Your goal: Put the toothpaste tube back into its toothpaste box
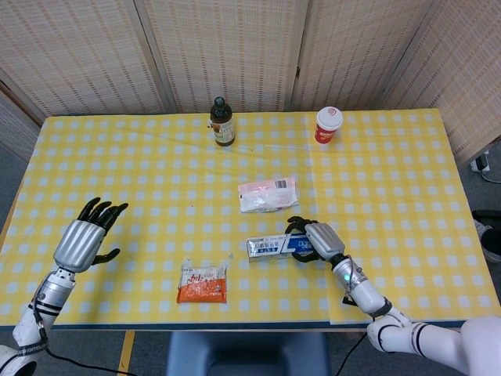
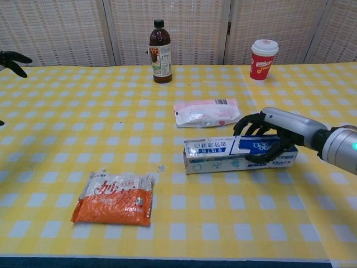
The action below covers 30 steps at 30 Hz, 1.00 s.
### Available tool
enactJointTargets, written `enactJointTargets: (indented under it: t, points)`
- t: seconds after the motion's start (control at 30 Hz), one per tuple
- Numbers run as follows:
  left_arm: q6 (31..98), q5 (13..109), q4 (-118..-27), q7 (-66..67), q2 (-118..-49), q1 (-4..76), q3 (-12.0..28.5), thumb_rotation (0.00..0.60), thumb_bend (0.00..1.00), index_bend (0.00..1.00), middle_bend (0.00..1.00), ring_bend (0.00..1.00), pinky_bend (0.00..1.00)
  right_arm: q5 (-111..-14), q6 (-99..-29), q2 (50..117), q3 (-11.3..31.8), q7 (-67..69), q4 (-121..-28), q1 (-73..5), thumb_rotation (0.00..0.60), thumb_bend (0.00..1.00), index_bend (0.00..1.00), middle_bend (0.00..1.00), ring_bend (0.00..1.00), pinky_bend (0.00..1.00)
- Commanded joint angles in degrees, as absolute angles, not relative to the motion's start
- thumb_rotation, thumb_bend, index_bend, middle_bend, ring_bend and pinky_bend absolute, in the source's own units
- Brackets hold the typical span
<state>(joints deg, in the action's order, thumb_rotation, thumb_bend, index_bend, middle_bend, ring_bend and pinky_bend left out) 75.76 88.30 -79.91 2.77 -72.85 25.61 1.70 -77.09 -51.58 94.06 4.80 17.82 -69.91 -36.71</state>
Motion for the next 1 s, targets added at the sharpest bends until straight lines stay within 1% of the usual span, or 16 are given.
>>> enactJointTargets:
  t: [0.03, 0.1, 0.17, 0.27, 0.37, 0.47, 0.5, 0.63, 0.73, 0.83, 1.0]
  points:
    - [75.85, 88.65, -80.03, 2.86, -72.84, 25.48, 1.64, 0.600, 0.21, 0.12, 0.24, 0.16, 0.12, -77.45, -50.75, 92.59, 4.53, 17.53, -71.22, -36.87, 0.600, 0.32, 0.18, 0.07, 0.14, 0.15]
    - [75.90, 88.68, -80.76, 2.97, -72.37, 25.26, 1.63, 0.600, 0.20, 0.10, 0.24, 0.15, 0.11, -78.02, -51.58, 90.60, 4.45, 16.99, -73.42, -36.41, 0.600, 0.32, 0.04, 0.01, 0.08, 0.09]
    - [76.08, 88.51, -81.60, 3.16, -71.82, 24.88, 1.62, 0.600, 0.20, 0.10, 0.23, 0.14, 0.10, -78.66, -52.63, 88.27, 4.20, 16.32, -76.14, -35.79, 0.600, 0.32, 0.00, 0.00, 0.05, 0.05]
    - [76.74, 87.98, -83.20, 3.74, -70.67, 23.66, 1.33, 0.600, 0.20, 0.09, 0.20, 0.12, 0.07, -80.42, -55.96, 82.98, 3.30, 13.42, -81.81, -34.00, 0.600, 0.32, 0.00, 0.00, 0.01, 0.00]
    - [78.07, 87.00, -84.78, 4.48, -69.60, 21.69, 0.87, 0.600, 0.20, 0.09, 0.17, 0.09, 0.04, -82.41, -61.44, 76.74, 1.61, 6.89, -87.98, -30.80, 0.600, 0.32, 0.00, 0.00, 0.00, 0.00]
    - [79.70, 85.98, -85.29, 5.04, -69.31, 19.33, 0.24, 0.600, 0.20, 0.09, 0.17, 0.08, 0.01, -84.44, -69.98, 71.87, -0.20, -1.61, -92.84, -25.78, 0.600, 0.32, 0.00, 0.00, 0.00, 0.00]
    - [80.42, 86.39, -84.74, 4.76, -69.38, 18.55, -0.24, 0.600, 0.20, 0.10, 0.17, 0.08, 0.01, -85.62, -73.83, 70.66, -0.89, -3.86, -94.08, -23.53, 0.600, 0.32, 0.00, 0.00, 0.00, 0.00]
    - [82.54, 86.17, -82.71, 4.49, -70.37, 15.79, -1.16, 0.600, 0.20, 0.10, 0.17, 0.08, 0.00, -89.49, -85.10, 69.29, -3.00, -7.33, -93.58, -16.48, 0.600, 0.32, 0.00, 0.00, 0.00, 0.00]
    - [83.37, 85.18, -83.31, 3.14, -70.41, 13.99, -1.38, 0.600, 0.20, 0.09, 0.17, 0.08, 0.00, -90.33, -90.58, 69.61, -3.65, -8.09, -91.00, -12.34, 0.600, 0.32, 0.00, 0.00, 0.00, 0.00]
    - [83.92, 85.26, -83.19, 2.10, -70.20, 12.85, -1.66, 0.600, 0.20, 0.08, 0.17, 0.08, 0.00, -89.18, -92.30, 70.14, -3.35, -5.30, -88.51, -10.04, 0.600, 0.32, 0.00, 0.00, 0.00, 0.00]
    - [85.91, 88.07, -83.79, 2.68, -69.76, 12.10, -1.91, 0.600, 0.20, 0.08, 0.15, 0.07, 0.00, -87.11, -89.09, 69.07, -2.06, -4.83, -88.38, -10.34, 0.600, 0.32, 0.00, 0.00, 0.00, 0.00]
